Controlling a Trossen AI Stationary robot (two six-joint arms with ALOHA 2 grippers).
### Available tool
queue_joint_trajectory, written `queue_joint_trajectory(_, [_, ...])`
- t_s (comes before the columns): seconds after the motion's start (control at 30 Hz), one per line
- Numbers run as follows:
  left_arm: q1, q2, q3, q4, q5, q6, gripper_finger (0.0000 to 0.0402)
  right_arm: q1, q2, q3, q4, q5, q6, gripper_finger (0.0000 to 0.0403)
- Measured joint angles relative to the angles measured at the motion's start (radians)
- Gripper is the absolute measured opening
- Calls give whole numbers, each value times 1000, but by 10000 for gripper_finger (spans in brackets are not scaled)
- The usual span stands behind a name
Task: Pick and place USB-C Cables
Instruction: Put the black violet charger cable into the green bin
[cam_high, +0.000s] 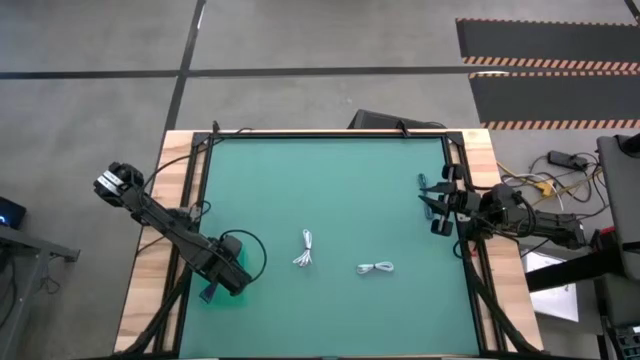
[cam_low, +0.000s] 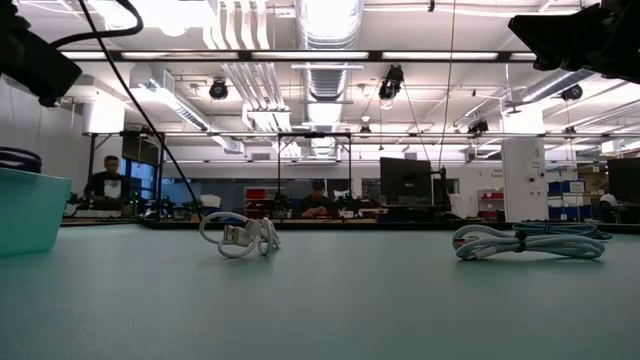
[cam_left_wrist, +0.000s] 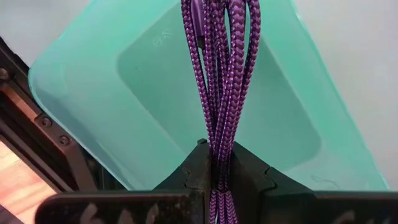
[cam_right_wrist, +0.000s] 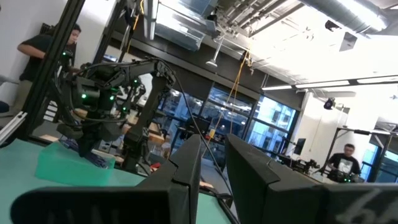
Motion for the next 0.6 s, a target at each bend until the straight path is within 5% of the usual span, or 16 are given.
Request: queue_joint_trajectory(0.6, [0, 0, -55, 78, -1, -92, 22, 0, 0, 0, -8, 0, 0, 63])
